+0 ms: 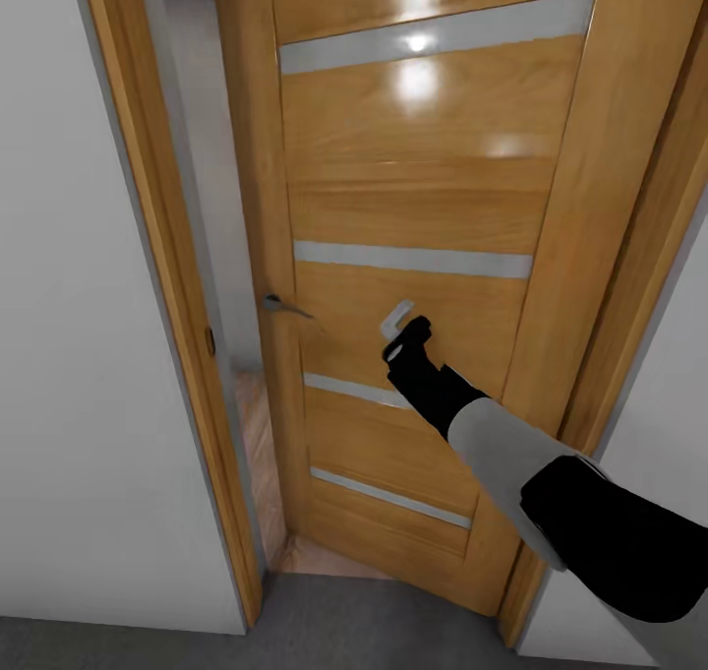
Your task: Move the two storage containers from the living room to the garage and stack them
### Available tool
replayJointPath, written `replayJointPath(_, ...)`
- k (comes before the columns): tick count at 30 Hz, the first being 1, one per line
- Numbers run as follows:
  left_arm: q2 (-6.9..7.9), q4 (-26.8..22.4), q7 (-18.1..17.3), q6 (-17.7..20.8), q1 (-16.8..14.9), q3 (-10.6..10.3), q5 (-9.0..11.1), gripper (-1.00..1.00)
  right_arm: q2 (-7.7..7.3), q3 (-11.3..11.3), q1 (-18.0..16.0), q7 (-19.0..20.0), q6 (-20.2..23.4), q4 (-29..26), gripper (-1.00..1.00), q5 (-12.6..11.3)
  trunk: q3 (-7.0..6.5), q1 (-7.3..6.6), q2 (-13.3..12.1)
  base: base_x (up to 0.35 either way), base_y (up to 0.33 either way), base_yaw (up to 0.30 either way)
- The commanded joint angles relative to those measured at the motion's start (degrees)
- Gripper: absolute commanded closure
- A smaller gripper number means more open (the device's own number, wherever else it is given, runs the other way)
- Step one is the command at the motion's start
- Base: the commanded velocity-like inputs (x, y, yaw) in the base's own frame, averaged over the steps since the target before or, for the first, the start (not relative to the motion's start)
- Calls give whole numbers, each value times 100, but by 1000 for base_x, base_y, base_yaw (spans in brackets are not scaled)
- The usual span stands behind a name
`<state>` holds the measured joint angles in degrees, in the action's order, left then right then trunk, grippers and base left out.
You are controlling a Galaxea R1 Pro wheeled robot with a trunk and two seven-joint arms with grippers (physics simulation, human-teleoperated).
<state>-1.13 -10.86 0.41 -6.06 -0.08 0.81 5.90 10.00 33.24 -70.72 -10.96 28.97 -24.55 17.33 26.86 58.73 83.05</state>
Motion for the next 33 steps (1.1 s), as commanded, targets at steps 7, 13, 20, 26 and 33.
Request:
replayJointPath(7,-2,14,3,-18,-1,7,53,-100,0,21,-11,1,107,-503,-100,-324,6,0,3,0,0,0)
replayJointPath(13,0,14,3,-18,-1,7,60,-100,0,38,-12,6,205,-526,-100,-631,6,0,3,0,0,0)
replayJointPath(20,6,14,3,-18,-1,6,60,-100,0,46,-12,14,619,-940,-100,-642,6,0,3,0,0,0)
replayJointPath(26,7,33,19,-36,-8,29,157,-100,0,-37,-110,-82,673,-935,-100,-616,6,0,3,0,0,0)
replayJointPath(33,7,28,21,-36,-9,33,165,-100,-35,-42,-150,-149,686,-1039,-100,-623,6,0,3,0,0,0)
